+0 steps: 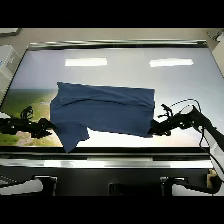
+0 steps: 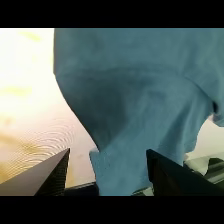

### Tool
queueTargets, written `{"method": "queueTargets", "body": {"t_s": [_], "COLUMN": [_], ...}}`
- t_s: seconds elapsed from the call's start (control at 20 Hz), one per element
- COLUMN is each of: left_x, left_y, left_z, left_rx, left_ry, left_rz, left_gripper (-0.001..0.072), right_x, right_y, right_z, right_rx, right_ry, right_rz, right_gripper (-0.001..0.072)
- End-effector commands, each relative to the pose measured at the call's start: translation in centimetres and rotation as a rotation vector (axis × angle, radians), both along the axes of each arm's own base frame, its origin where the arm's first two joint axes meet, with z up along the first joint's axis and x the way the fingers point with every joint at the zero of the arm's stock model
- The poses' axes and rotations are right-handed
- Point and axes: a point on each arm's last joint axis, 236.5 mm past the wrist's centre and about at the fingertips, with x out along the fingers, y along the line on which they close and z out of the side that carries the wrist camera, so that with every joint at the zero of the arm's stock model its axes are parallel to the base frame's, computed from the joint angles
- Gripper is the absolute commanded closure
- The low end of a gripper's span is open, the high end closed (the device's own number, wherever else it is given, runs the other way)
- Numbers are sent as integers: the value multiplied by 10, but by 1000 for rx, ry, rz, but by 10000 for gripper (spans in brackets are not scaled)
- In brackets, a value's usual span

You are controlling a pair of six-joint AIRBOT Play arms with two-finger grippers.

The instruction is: Fold the clothes and pants, and hang the long-sleeved shirts on hangers.

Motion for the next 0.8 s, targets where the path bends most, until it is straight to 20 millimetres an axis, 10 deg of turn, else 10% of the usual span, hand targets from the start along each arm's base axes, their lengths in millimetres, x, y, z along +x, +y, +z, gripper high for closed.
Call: {"method": "queueTargets", "body": {"t_s": [0.0, 0.2, 0.4, 0.75], "left_x": [-3, 13, 18, 80], "left_y": [-14, -28, -38, -27], "left_z": [-10, -12, -10, 46], "left_rx": [-27, -20, -30, -43], "left_ry": [-7, -64, -77, -242], "left_rz": [16, 25, 16, 48], "left_gripper": [150, 201, 691, 694], "right_x": [1, 0, 3, 36], "right_y": [0, 0, -1, -1], "right_z": [0, 0, 5, 44], "right_rx": [-2, -1, -6, -10], "right_ry": [-4, -1, -24, -183], "right_rz": [1, 2, 0, -20], "right_gripper": [678, 678, 678, 680]}}
